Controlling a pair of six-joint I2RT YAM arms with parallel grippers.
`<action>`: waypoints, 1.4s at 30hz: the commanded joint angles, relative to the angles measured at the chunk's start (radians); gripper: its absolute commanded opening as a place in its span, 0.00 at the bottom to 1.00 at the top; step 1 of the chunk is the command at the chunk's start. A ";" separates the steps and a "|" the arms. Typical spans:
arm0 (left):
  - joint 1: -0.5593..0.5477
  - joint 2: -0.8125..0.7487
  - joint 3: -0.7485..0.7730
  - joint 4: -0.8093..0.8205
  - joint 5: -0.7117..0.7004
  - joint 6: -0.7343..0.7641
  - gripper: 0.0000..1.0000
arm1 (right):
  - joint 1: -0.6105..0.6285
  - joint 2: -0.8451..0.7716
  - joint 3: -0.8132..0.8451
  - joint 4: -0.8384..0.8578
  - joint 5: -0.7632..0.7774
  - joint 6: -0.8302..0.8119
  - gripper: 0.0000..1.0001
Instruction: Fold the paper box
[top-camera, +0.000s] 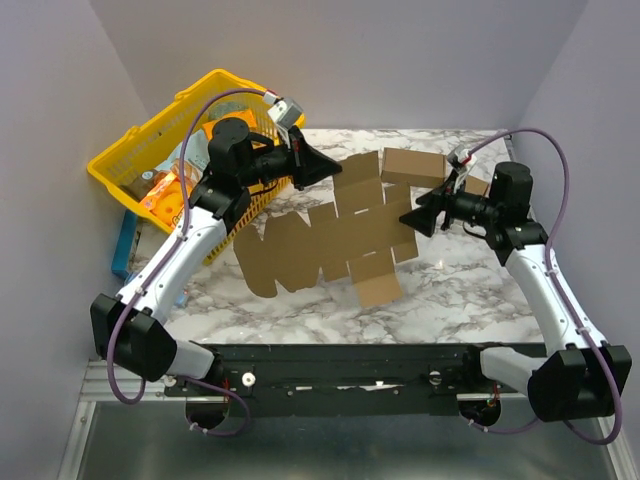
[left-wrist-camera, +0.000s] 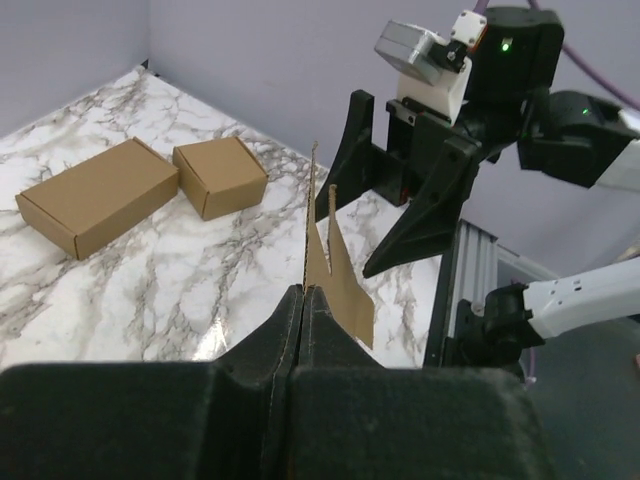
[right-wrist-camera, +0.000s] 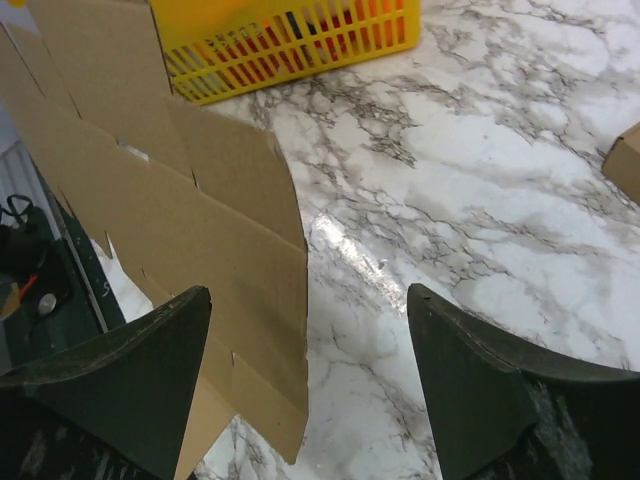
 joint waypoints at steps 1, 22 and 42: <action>0.040 -0.027 -0.078 0.213 -0.004 -0.184 0.00 | -0.004 -0.006 -0.053 0.187 -0.112 0.039 0.87; 0.055 -0.027 -0.124 0.186 -0.023 -0.146 0.01 | 0.039 0.088 -0.047 0.146 -0.172 0.072 0.13; 0.009 -0.290 -0.307 -0.178 -0.511 0.162 0.99 | 0.088 0.448 0.371 -0.618 0.414 -0.138 0.01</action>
